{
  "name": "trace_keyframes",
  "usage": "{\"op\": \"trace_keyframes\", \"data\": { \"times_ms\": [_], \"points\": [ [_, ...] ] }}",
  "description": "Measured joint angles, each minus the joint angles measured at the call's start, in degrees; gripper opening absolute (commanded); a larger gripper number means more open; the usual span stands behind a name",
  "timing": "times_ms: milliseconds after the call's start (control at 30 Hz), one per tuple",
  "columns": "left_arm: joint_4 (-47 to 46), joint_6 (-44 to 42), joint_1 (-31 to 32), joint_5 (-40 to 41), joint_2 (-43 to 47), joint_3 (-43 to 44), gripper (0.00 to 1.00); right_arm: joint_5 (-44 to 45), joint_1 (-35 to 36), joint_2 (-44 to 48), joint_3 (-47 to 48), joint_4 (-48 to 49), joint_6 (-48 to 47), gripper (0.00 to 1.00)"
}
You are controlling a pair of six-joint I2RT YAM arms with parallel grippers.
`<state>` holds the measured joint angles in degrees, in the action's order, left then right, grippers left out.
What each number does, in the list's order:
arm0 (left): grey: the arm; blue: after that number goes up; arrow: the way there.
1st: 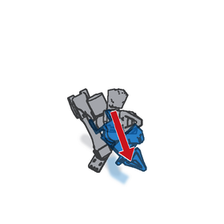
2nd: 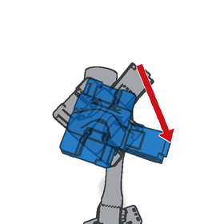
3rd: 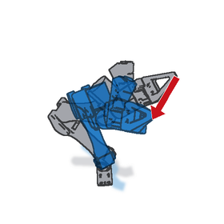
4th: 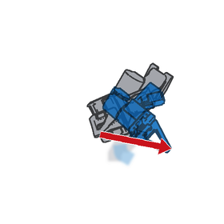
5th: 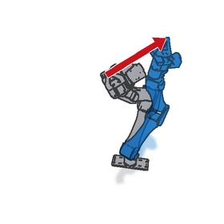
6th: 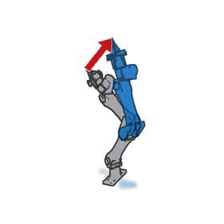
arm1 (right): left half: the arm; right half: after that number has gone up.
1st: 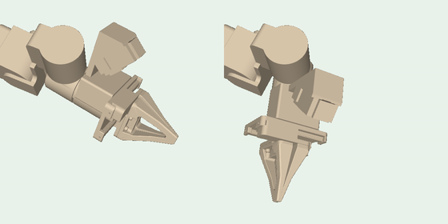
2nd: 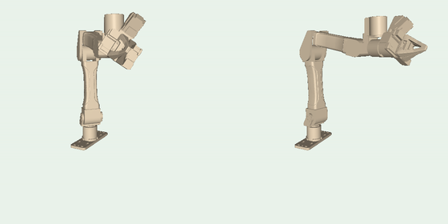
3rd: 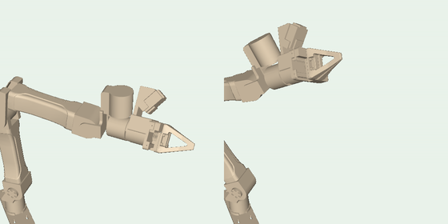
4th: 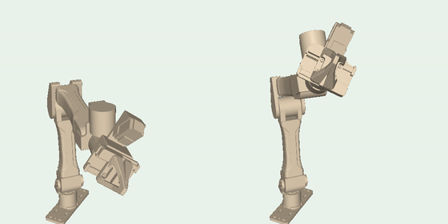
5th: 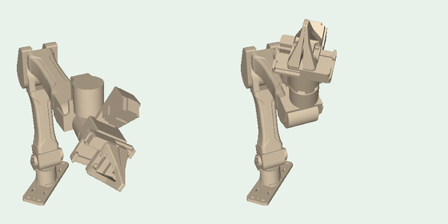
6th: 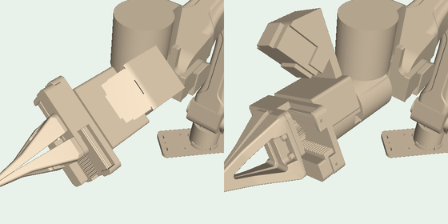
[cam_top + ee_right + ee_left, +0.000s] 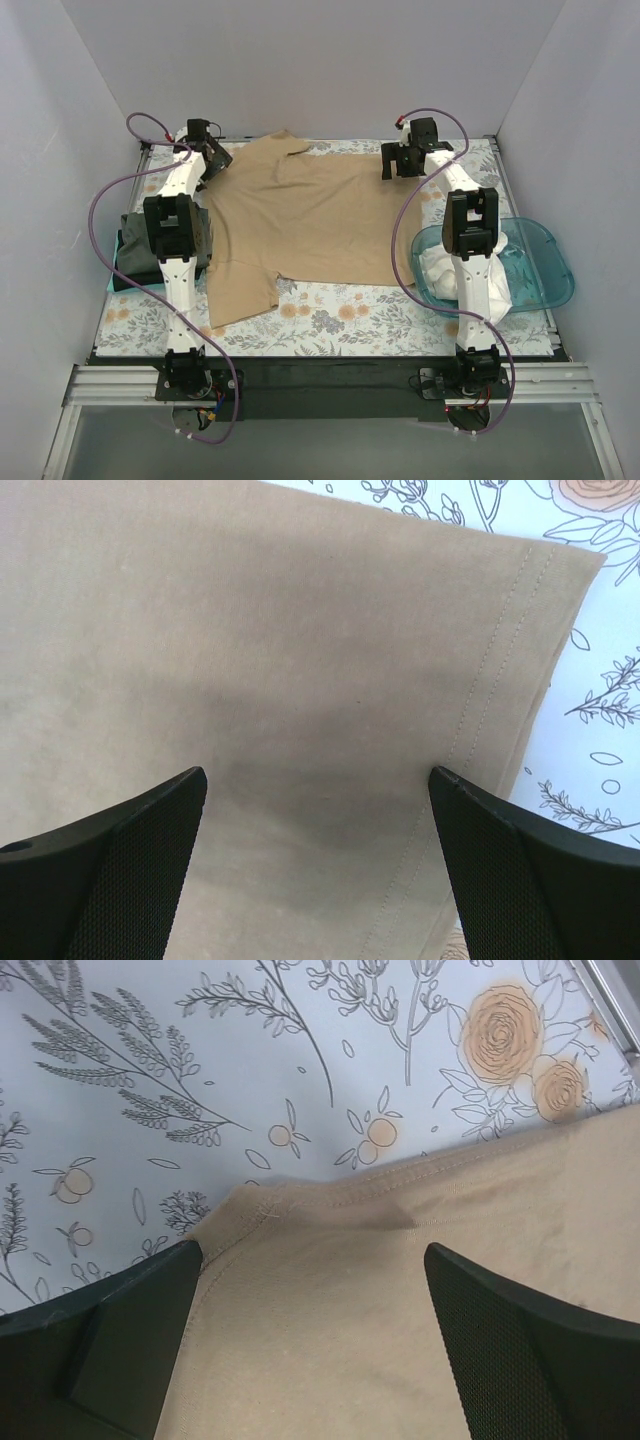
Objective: Fold and stack the t-shirts
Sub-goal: Flatten the tshirt out
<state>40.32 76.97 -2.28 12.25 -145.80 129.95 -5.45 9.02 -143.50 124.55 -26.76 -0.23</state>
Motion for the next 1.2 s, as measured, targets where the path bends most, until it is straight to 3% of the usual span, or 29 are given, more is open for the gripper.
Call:
{"op": "trace_keyframes", "data": {
  "times_ms": [467, 600, 733, 933, 1200],
  "points": [
    [2.82, 0.42, -0.39, 0.26, 1.51, -1.05, 0.96, -2.43, -0.04, 0.44, 0.11, 0.85, 0.24, 0.98],
    [5.7, 1.14, -0.11, -1.2, 5.62, -5.46, 0.96, -2.32, 0.48, 7.3, -6.14, 0.68, 0.26, 0.98],
    [6.12, 2.58, 1.42, -1.81, 15.61, -15.87, 0.96, -0.63, 2.95, 21.51, -18.62, 0.72, 1.09, 0.98],
    [1.73, 6.71, 9.09, -2.71, 38.66, -40.11, 0.96, 1.9, 11.82, 41.35, -38.21, 3.54, 4.92, 0.98],
    [-1.77, 14.99, 23.17, -1.79, 61.24, -68.83, 0.97, 3.8, 19.26, 50.01, -63.39, 7.34, 11.5, 0.98]
  ]
}}
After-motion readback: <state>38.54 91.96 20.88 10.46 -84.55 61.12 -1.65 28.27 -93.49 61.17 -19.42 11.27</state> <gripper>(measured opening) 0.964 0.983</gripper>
